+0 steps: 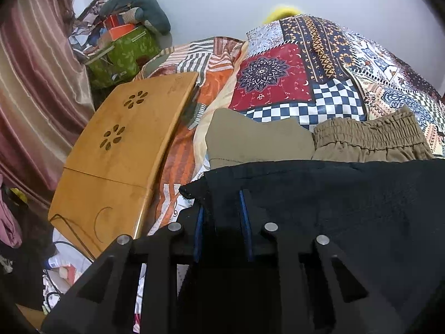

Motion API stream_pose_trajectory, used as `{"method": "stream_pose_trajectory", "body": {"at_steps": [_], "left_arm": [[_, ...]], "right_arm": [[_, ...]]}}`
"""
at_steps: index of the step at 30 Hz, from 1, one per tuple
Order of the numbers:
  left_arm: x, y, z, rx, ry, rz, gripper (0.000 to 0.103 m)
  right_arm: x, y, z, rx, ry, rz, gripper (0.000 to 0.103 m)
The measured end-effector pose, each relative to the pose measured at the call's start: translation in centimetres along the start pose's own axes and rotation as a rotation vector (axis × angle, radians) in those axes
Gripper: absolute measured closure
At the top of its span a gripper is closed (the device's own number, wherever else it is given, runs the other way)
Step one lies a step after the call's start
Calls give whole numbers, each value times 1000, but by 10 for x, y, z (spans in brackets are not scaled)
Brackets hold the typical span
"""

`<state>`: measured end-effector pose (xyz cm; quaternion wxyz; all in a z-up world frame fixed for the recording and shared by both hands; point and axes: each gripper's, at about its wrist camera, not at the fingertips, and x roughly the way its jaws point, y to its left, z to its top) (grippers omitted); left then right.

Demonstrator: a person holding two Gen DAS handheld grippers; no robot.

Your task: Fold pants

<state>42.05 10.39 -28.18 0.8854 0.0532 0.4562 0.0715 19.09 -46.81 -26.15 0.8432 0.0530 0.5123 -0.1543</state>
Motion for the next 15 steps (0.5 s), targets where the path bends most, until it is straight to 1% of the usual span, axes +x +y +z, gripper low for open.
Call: {"method": "stream_pose_trajectory", "body": {"at_steps": [2,3,5,6,7,10,13,14,15], "left_arm": [[-2,0,-1,8,-6,-7,80],[-2,0,-1,9,-8,-11,80],[-4,2,0,1,-10,-23,80],[-4,3,1,-8,-11,-34,80],[-5,4,1,-16,-14,-41,80],[-10,8,1,-35,-24,-68,80],[-16,10,2,-45,-36,-98,80],[-18,11,2,-47,-38,-103,80],[-21,12,2,-50,-43,-115,80]], "right_arm": [[-9,6,5,-16,-23,3,82],[-15,12,12,-29,-43,21,79],[-25,28,24,-62,-84,59,69],[-30,38,31,-83,-103,75,61],[-33,51,39,-109,-125,97,55],[-38,93,62,-198,-168,181,52],[-32,134,78,-266,-164,278,50],[-30,145,80,-285,-159,303,48],[-26,164,84,-320,-151,338,45]]}}
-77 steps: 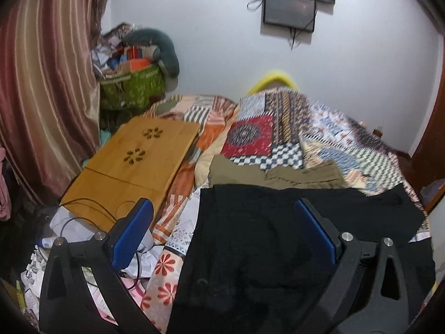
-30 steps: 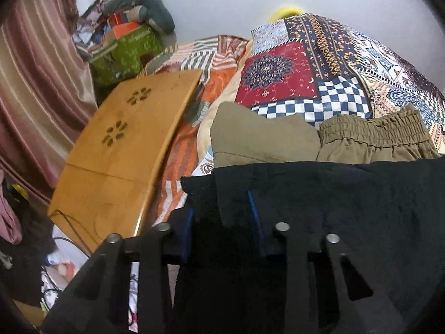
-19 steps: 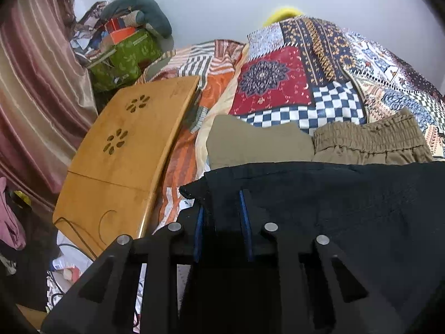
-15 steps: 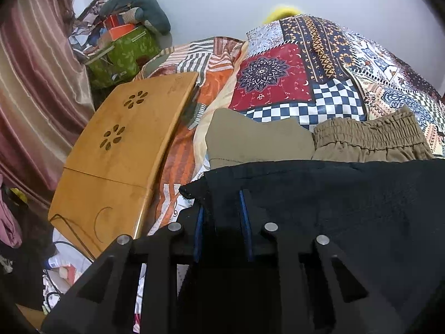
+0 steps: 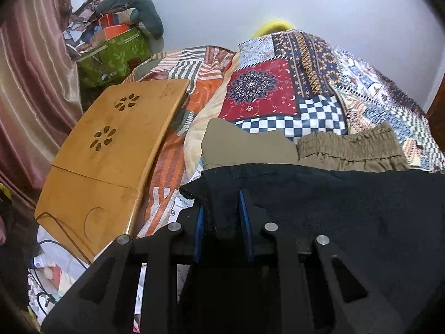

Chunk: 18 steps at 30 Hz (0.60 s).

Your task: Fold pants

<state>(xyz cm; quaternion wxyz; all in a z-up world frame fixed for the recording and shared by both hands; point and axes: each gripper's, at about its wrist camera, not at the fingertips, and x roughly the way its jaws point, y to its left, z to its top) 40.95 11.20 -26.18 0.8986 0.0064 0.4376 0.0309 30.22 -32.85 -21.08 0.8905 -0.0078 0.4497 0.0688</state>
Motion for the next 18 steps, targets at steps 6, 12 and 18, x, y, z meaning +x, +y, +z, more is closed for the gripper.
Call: {"method": "stream_pose_trajectory", "body": {"at_steps": [6,12,18], "left_arm": [[-10,6,2,-20,-11,-33,90],[-2,13,2,-40,19,-39,89],[12,21,-2,-81,46,-52,45]], "right_arm": [[45,56,17,-145,59,96,40],[83,85,19,-184,169,206,40],[94,97,13,-231,216,235,40]]}}
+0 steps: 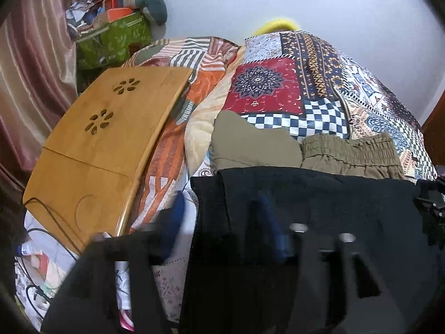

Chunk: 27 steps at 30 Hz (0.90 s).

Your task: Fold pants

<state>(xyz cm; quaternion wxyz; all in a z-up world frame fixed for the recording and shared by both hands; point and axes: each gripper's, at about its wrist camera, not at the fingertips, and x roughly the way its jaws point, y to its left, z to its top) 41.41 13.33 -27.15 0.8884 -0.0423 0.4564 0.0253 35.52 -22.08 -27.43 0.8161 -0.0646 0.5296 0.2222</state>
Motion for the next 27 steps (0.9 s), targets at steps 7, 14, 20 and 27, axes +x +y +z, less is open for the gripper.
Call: {"method": "stream_pose_trajectory", "body": {"at_steps": [7,14,20,27], "left_arm": [[27,-3,7,-10,58,-2,44],[38,-12,13,23,89,18,67],[23,-25,11,106,30,86,78],[-12,-37,21,160,-80,139,79]], "right_arm": [[1,-8,-1,48,-16,17,42],[9,2,5,21,7,33,79],[3,16,1,-46,-39,-40,95],[-26,9,10,-41,-165,-102,100]]}}
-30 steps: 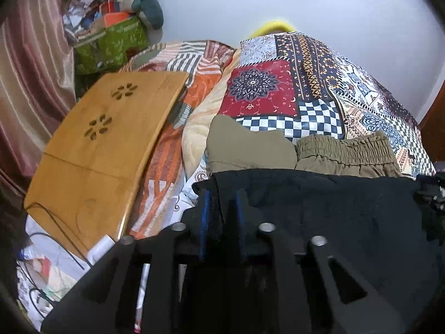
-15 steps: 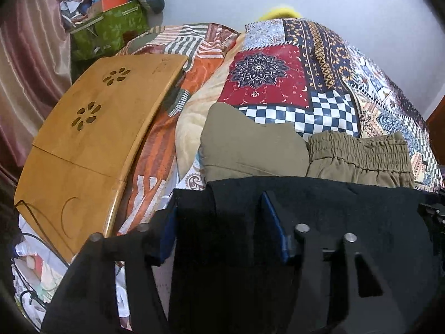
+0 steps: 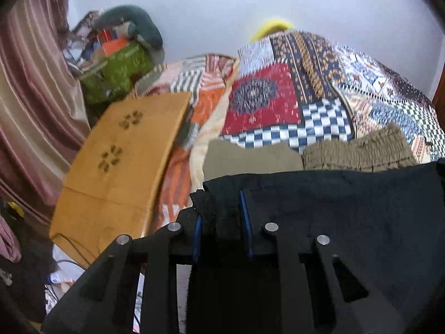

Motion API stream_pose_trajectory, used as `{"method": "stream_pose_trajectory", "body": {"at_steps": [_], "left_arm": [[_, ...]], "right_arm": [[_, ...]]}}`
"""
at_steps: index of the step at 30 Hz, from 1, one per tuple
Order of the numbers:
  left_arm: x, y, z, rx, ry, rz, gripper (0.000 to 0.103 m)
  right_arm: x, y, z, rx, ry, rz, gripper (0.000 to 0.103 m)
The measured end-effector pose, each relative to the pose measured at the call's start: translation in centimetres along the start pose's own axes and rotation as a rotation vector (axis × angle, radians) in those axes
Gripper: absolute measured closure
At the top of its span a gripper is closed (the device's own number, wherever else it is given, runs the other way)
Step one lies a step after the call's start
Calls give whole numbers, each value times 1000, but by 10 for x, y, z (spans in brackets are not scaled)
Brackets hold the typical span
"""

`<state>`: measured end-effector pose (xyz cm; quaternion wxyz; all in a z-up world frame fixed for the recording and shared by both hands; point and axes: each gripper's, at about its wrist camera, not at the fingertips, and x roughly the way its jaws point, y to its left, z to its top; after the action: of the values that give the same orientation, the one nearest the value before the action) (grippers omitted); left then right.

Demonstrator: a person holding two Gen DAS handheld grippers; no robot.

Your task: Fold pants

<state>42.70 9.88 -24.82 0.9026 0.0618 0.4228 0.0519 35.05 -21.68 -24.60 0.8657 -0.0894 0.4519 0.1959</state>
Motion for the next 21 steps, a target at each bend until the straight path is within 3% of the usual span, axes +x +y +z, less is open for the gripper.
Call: {"method": "stream_pose_trajectory", "body": {"at_steps": [8,15,21], "left_arm": [[-25,5,5,-37,-45,-31,80],[-76,8,-11,-56,-120,-91,80],[-119,13,-29,-59,-139,-128,80]], "right_arm": [[-25,4,4,-2,-52,2,100],[-56,10,-11,15,-74,33,100],[-97,26,-29,24,-94,60,100]]}}
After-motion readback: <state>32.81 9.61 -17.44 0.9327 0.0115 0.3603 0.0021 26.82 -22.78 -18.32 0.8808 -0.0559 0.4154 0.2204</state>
